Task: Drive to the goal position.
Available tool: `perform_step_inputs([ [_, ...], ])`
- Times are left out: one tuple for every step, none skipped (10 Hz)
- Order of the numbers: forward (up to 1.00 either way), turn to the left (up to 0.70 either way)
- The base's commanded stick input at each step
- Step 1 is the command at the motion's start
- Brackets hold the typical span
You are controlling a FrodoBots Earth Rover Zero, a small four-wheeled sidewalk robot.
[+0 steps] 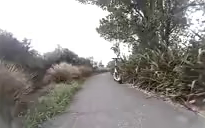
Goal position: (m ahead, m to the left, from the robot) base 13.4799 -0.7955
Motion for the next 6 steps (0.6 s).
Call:
perform_step_inputs([
  [1.00, 0.22],
  [1.00, 0.12],
  [1.00, 0.04],
  [1.00, 0.00],
  [1.00, 0.00],
  [1.00, 0.00],
])
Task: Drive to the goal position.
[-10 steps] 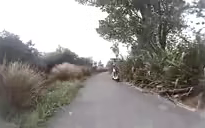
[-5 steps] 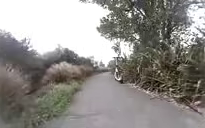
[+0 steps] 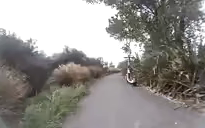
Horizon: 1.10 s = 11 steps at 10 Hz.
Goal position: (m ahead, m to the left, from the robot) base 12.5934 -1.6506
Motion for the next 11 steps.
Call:
perform_step_inputs([
  [1.00, 0.00],
  [1.00, 0.00],
  [1.00, 0.00],
  [1.00, 0.00],
  [1.00, 0.00],
  [1.00, 0.00],
  [1.00, 0.00],
  [1.00, 0.00],
  [1.00, -0.02],
  [1.00, -0.09],
  [1.00, -0.32],
])
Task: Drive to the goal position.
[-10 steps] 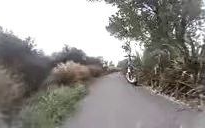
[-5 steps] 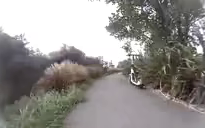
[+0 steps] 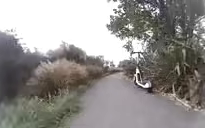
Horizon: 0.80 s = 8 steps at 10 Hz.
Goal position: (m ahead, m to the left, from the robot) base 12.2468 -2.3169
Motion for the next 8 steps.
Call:
perform_step_inputs([
  [1.00, -0.18],
  [1.00, 0.00],
  [1.00, 0.00],
  [1.00, 0.00],
  [1.00, 0.00],
  [1.00, 0.00],
  [1.00, 0.00],
  [1.00, 0.00],
])
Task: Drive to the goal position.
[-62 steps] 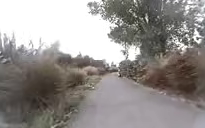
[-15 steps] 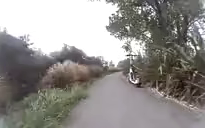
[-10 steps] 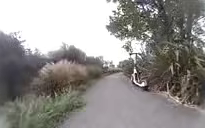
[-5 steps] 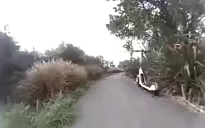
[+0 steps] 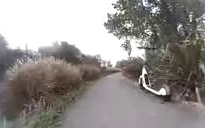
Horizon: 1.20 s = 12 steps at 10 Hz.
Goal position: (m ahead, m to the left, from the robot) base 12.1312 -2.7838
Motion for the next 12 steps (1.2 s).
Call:
perform_step_inputs([
  [1.00, 0.00],
  [1.00, 0.00],
  [1.00, 0.00],
  [1.00, 0.00],
  [1.00, 0.00],
  [1.00, 0.00],
  [1.00, 0.00],
  [1.00, 0.00],
  [1.00, 0.00],
  [1.00, 0.00],
  [1.00, 0.00],
  [1.00, 0.00],
])
